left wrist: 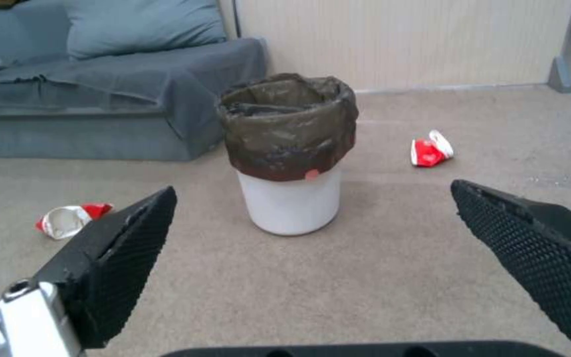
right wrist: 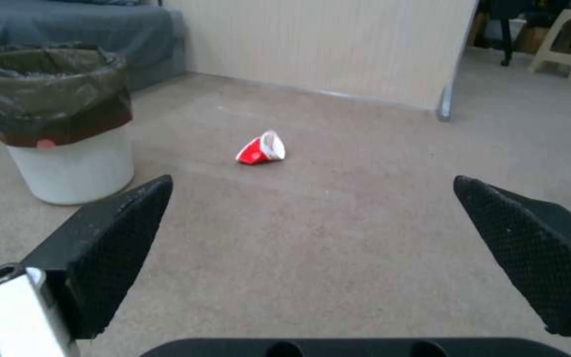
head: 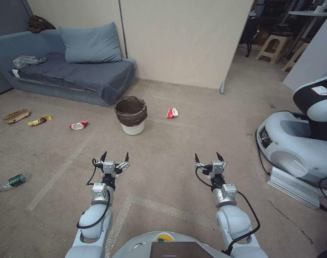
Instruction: Pick up the trash bin, then pick up the garbage from the floor and place it into the trash bin.
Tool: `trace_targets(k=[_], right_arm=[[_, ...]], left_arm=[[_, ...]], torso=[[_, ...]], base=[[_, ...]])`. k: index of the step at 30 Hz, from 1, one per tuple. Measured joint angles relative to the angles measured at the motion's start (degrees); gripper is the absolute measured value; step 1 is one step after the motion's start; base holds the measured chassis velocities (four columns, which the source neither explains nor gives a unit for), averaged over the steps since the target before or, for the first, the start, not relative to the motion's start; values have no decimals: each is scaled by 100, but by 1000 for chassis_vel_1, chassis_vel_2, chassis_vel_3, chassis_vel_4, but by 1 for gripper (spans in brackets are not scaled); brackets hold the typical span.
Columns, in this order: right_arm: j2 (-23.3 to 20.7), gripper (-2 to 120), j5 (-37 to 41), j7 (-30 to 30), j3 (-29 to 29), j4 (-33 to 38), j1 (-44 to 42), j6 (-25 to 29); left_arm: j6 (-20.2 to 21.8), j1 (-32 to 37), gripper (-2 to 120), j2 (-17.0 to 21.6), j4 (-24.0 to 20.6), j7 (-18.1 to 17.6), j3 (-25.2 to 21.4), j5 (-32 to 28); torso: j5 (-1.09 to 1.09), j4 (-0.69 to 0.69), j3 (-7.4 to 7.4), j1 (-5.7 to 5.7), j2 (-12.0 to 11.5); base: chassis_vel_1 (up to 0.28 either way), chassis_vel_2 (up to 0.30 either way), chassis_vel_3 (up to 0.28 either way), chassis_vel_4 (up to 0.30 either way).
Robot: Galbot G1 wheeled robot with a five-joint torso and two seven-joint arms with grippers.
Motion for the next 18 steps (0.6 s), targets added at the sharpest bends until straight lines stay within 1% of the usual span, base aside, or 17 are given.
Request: trace_targets(k=[18], right_arm=[[0,100,0,0,0,0,0,0]], left_arm=[[0,0,100,0,0,0,0,0]], torso=[[0,0,0,0,0]], base=[[0,0,0,0]])
